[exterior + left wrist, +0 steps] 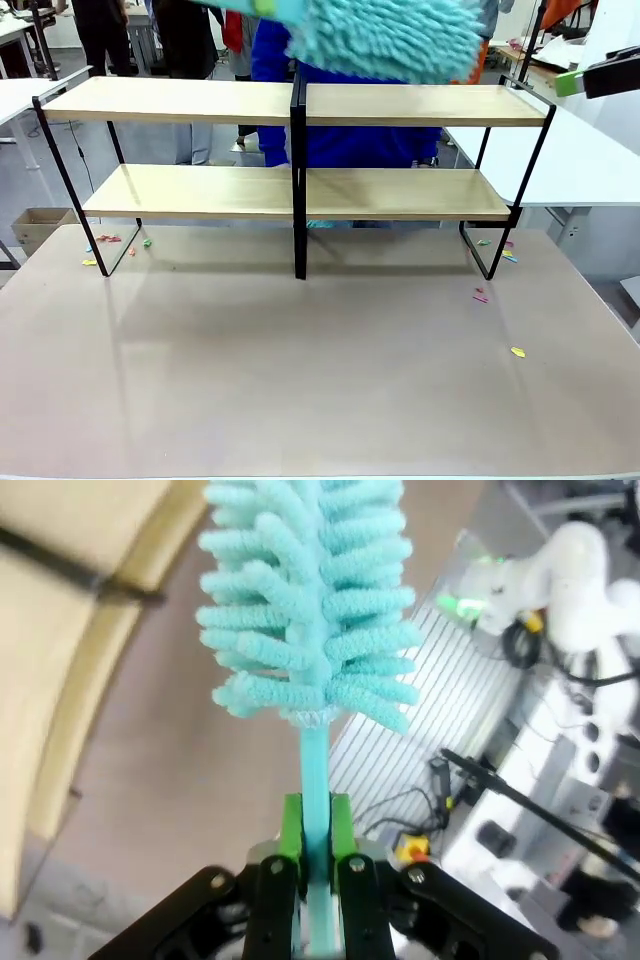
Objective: Clean the shelves.
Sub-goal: Clean another randomly selected level of the Shelf with the Duster.
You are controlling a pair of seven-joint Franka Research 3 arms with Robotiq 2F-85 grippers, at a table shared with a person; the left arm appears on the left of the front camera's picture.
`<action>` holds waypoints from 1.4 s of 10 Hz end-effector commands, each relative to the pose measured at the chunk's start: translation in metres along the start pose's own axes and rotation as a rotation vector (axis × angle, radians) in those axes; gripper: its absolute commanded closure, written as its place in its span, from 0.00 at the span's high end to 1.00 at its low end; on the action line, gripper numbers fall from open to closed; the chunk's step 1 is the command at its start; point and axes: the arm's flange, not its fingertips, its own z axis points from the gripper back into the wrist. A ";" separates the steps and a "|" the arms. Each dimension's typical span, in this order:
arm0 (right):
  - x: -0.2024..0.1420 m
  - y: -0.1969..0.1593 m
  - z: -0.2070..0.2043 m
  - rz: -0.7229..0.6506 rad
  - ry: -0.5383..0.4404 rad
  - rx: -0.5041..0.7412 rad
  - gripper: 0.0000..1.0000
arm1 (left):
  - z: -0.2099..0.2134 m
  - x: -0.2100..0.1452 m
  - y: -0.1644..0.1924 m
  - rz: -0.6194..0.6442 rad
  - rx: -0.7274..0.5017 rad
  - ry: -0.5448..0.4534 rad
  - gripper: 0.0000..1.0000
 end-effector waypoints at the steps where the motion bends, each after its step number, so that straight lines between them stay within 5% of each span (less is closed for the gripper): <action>1: 0.000 -0.001 0.000 -0.005 -0.002 0.000 1.00 | 0.008 -0.078 0.002 0.157 0.024 -0.041 0.12; 5: 0.000 -0.001 0.000 -0.005 -0.002 0.000 1.00 | 0.050 -0.257 0.051 0.608 0.051 -0.243 0.12; 8: 0.000 -0.001 0.000 -0.005 -0.002 0.000 1.00 | 0.041 -0.380 0.019 0.795 0.152 -0.470 0.12; 9: 0.000 -0.001 0.000 -0.005 -0.002 0.000 1.00 | 0.021 -0.409 0.002 0.834 0.113 -0.483 0.12; 10: 0.000 -0.001 0.000 -0.005 -0.002 0.000 1.00 | -0.014 -0.424 -0.006 1.015 -0.020 -0.352 0.12; 11: 0.000 -0.001 0.000 -0.005 -0.002 0.000 1.00 | -0.039 -0.438 -0.007 1.015 -0.108 -0.321 0.12; 14: 0.000 -0.001 0.000 -0.005 -0.002 0.000 1.00 | -0.043 -0.462 -0.004 1.085 0.059 -0.586 0.12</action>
